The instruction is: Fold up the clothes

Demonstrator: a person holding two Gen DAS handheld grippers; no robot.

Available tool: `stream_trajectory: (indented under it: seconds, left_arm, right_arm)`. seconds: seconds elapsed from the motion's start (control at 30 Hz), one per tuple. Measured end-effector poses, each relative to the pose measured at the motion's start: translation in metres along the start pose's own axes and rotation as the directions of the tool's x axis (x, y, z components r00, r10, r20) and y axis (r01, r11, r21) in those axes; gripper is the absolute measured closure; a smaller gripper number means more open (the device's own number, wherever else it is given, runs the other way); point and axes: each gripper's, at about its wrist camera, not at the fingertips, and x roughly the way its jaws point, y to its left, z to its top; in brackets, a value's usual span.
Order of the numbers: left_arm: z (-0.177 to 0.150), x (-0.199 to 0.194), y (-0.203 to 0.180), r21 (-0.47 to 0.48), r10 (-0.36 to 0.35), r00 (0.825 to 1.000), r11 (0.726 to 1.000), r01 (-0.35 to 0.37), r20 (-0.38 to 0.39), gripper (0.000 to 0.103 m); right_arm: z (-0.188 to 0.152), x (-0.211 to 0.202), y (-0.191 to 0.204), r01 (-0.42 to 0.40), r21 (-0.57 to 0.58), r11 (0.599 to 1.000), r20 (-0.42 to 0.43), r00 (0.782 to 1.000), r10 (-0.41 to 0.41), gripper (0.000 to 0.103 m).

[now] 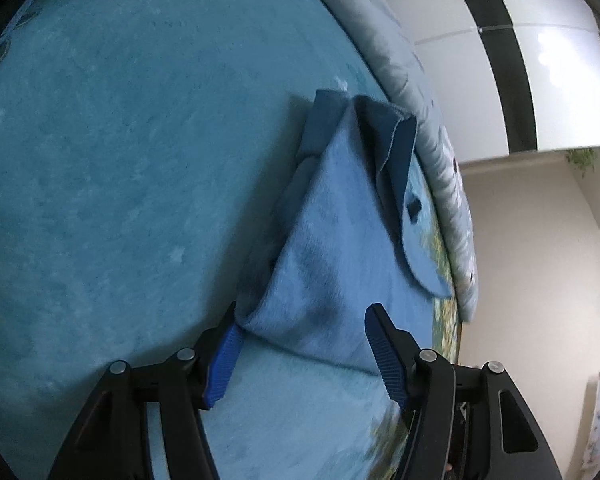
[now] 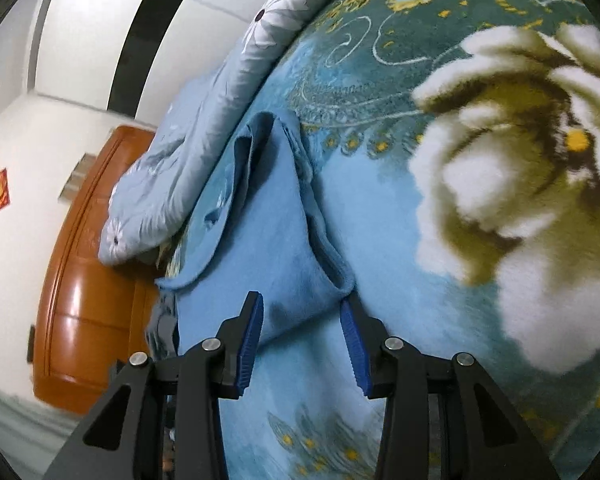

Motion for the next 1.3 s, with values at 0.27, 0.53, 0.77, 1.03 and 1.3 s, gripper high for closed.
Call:
stream_trajectory:
  seconds: [0.27,0.53,0.77,1.03,1.3]
  left_arm:
    - [-0.002,-0.008,0.014,-0.052,-0.039,0.997,0.998,0.042,0.073,0.067]
    - [-0.01,-0.018,0.011,-0.033,-0.01,0.992,0.999,0.014,0.122,0.094]
    - [-0.032,-0.035,0.006,-0.005,0.002,0.991,1.0,-0.002,0.13,0.095]
    - [-0.073,-0.072,0.024,0.024,0.027,0.991,0.999,-0.03,0.131,0.095]
    - [-0.087,-0.091,0.035,0.045,0.029,0.991,0.998,-0.035,0.127,0.095]
  right_arm:
    - [0.005,0.003,-0.007,-0.059,0.071,0.996,0.087,0.995,0.053,0.083]
    - [0.001,-0.004,-0.001,-0.035,0.036,0.999,0.097,0.995,0.031,0.096]
    - [-0.024,-0.029,0.003,-0.043,-0.011,0.999,0.103,0.994,0.044,0.098]
    - [-0.076,-0.067,-0.001,-0.037,-0.049,0.998,0.081,0.996,0.041,0.098]
    - [-0.099,-0.083,-0.01,-0.029,-0.04,0.999,0.049,0.998,0.031,0.098]
